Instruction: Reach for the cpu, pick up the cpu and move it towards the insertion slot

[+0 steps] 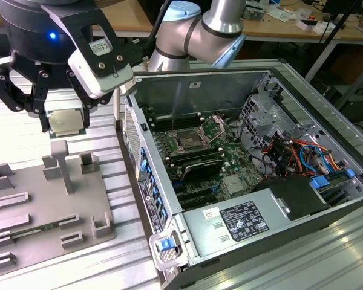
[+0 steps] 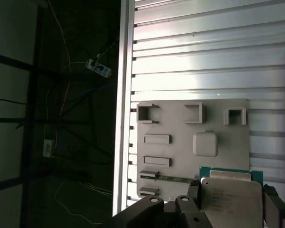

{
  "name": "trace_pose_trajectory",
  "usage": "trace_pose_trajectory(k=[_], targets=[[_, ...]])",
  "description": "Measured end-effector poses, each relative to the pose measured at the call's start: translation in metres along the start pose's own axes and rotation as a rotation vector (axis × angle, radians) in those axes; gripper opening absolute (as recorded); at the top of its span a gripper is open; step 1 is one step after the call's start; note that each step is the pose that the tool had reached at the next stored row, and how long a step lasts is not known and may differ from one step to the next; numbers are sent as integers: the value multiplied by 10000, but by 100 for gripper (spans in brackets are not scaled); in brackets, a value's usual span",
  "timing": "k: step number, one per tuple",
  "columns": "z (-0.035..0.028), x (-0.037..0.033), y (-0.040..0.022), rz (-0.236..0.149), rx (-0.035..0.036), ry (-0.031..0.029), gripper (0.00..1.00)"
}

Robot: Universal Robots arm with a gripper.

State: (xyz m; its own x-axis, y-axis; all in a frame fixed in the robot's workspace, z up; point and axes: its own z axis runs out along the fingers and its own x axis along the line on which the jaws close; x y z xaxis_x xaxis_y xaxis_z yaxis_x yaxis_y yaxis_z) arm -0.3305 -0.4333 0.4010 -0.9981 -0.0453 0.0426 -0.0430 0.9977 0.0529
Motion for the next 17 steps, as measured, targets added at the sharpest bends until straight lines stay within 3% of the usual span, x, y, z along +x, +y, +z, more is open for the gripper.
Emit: trace_pose_trajectory(k=[17], targets=[[-3,-99,-5,1,50,-9,55]])
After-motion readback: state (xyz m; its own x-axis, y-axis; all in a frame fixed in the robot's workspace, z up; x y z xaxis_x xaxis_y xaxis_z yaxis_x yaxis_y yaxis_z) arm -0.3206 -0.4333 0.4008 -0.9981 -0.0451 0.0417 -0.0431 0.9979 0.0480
